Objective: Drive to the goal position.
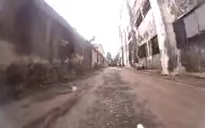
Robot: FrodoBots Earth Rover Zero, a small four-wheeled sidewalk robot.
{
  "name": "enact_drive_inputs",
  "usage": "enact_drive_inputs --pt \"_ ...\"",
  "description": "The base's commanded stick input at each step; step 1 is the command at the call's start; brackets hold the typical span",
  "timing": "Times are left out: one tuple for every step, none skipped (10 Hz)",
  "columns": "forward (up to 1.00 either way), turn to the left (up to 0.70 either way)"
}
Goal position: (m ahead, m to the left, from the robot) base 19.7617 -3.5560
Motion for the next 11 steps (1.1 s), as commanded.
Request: enact_drive_inputs --pt "0.85 0.00" --pt "0.85 0.00" --pt "0.85 0.00" --pt "0.85 0.00" --pt "0.85 0.00" --pt "0.85 0.00" --pt "0.85 0.00" --pt "0.85 0.00" --pt "0.85 0.00" --pt "0.85 0.00" --pt "0.85 0.00"
